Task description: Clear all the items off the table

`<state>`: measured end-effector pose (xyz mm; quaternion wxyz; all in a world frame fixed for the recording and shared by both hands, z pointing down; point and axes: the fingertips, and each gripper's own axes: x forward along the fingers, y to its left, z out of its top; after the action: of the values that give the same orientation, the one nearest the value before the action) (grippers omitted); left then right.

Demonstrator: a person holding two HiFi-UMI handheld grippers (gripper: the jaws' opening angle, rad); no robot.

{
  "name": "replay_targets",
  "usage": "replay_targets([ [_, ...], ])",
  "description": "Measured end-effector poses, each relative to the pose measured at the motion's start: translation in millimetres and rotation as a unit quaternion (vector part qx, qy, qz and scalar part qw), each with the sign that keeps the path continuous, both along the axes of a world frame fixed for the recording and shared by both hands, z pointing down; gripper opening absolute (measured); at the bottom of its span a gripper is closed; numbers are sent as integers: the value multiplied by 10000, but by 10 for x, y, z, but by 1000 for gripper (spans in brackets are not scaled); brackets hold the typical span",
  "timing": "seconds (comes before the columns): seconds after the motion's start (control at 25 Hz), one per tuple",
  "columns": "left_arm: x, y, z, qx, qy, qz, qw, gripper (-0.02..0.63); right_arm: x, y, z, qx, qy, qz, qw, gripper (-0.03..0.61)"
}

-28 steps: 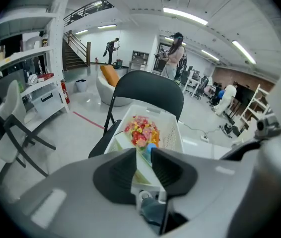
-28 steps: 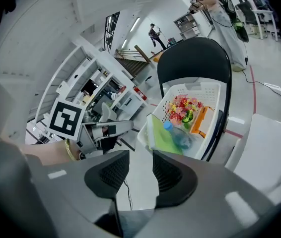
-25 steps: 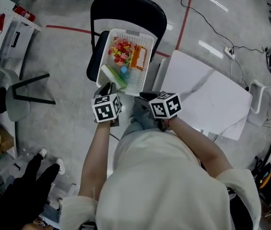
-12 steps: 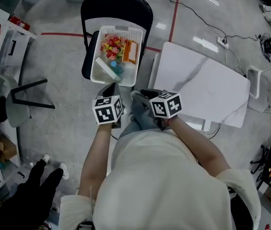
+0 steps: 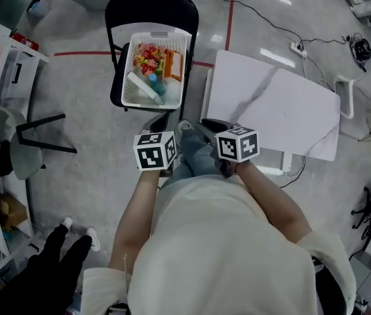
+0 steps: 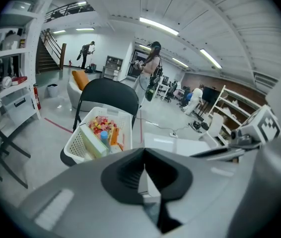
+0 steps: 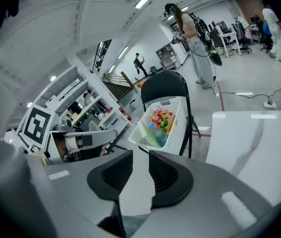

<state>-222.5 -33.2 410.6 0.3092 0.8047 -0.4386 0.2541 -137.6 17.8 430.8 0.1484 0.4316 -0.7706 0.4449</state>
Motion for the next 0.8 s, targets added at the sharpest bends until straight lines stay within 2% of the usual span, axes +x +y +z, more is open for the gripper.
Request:
replay_targets([
  [0.48, 354, 623, -116, 0, 265, 763, 9967, 9, 309, 455, -127, 284, 177, 777, 9964, 74],
  [0.8, 747, 860, -231, 79, 234, 1236, 9920, 9, 764, 620, -251, 460, 211, 1412, 9887, 67],
])
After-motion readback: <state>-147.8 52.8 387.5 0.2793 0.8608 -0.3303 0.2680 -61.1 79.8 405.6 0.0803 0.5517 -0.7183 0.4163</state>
